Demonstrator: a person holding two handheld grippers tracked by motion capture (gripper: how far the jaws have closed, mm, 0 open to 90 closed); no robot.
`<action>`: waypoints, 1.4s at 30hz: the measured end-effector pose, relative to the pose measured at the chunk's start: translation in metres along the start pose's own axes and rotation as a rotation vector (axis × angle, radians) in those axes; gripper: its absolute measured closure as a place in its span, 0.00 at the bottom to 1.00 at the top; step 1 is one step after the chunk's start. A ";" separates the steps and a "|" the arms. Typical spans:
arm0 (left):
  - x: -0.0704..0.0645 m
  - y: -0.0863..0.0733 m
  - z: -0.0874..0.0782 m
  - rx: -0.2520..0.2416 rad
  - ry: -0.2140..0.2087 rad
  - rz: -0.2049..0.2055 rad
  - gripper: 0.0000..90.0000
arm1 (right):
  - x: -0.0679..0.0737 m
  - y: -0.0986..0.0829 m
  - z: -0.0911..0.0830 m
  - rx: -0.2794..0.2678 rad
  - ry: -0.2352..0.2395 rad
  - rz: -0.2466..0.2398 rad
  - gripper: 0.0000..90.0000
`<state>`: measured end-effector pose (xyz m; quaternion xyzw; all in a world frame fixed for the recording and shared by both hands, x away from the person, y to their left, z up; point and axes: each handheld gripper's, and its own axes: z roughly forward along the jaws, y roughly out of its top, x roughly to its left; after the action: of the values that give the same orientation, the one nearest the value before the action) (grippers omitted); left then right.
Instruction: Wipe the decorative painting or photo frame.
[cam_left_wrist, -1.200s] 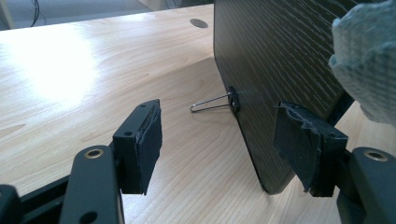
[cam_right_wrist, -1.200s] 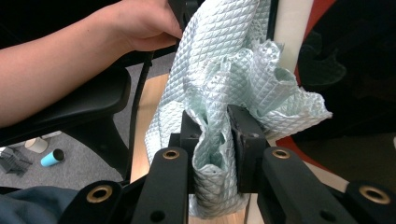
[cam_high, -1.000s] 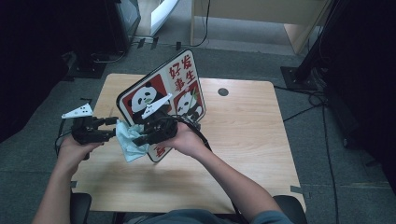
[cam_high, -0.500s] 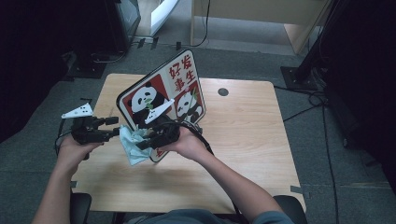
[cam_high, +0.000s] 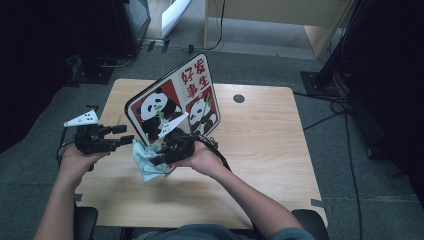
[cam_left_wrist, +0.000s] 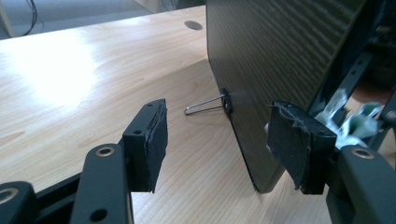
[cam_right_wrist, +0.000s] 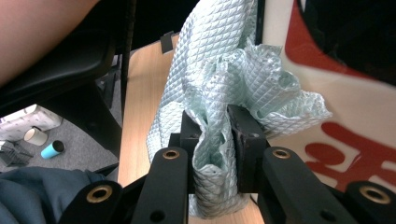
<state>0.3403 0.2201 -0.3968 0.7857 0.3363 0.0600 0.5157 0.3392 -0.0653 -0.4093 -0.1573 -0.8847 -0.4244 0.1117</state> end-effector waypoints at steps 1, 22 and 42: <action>0.000 0.001 0.000 -0.001 -0.002 0.001 0.43 | 0.000 -0.002 0.001 0.002 0.000 0.006 0.86; -0.024 0.015 0.000 -0.002 -0.083 0.034 0.50 | -0.007 -0.024 0.014 0.026 -0.005 0.022 0.86; -0.029 0.019 0.019 0.022 -0.128 -0.037 0.64 | -0.013 -0.044 0.025 0.043 -0.009 0.051 0.86</action>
<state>0.3351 0.1835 -0.3822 0.7873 0.3175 -0.0036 0.5285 0.3334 -0.0737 -0.4601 -0.1794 -0.8898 -0.4016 0.1216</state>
